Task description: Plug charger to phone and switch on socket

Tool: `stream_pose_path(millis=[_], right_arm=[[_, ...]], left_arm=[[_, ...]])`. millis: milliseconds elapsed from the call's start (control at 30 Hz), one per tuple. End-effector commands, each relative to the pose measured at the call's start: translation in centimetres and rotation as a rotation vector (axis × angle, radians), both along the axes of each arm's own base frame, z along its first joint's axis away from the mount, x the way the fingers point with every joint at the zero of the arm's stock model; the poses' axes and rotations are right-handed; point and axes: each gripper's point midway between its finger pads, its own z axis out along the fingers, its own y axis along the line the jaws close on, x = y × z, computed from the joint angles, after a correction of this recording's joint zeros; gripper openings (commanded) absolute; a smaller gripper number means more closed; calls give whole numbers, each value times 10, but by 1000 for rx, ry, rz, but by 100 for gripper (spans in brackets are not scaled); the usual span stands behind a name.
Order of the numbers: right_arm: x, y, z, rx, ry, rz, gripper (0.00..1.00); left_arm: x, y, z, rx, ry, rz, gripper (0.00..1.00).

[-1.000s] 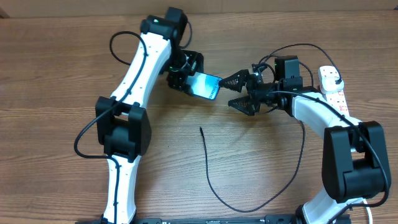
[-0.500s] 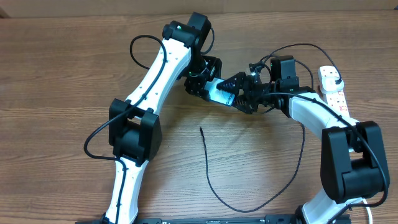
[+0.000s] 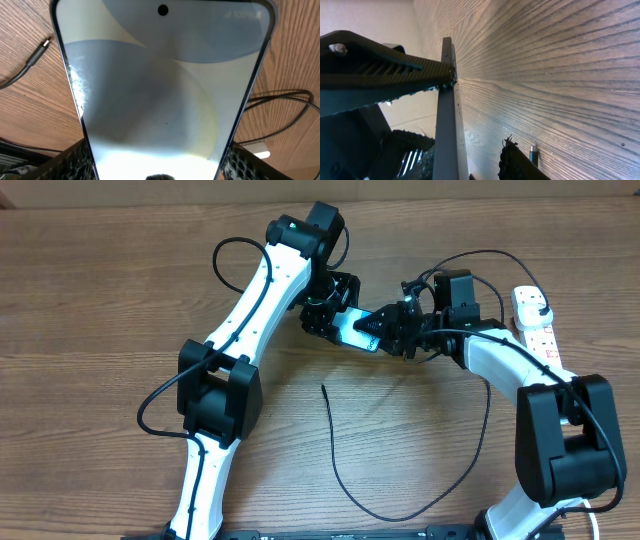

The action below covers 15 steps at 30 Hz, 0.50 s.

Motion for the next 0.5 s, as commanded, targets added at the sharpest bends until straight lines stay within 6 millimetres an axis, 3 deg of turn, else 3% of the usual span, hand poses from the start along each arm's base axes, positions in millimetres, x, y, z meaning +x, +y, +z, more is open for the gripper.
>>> stream_pose_path(millis=[0,133,267,467], right_arm=[[5,3,2,-32,-37,-7,34],[5,4,1,-45,-56,0,32],[5,4,1,-45,-57,0,19],[5,4,1,-45,-56,0,14]], left_arm=[[-2,-14,11,-45,8,13,4],[-3,-14,11,-46,11,15,4],[-3,-14,11,-45,13,15,4],[-3,-14,11,-45,12,15,4]])
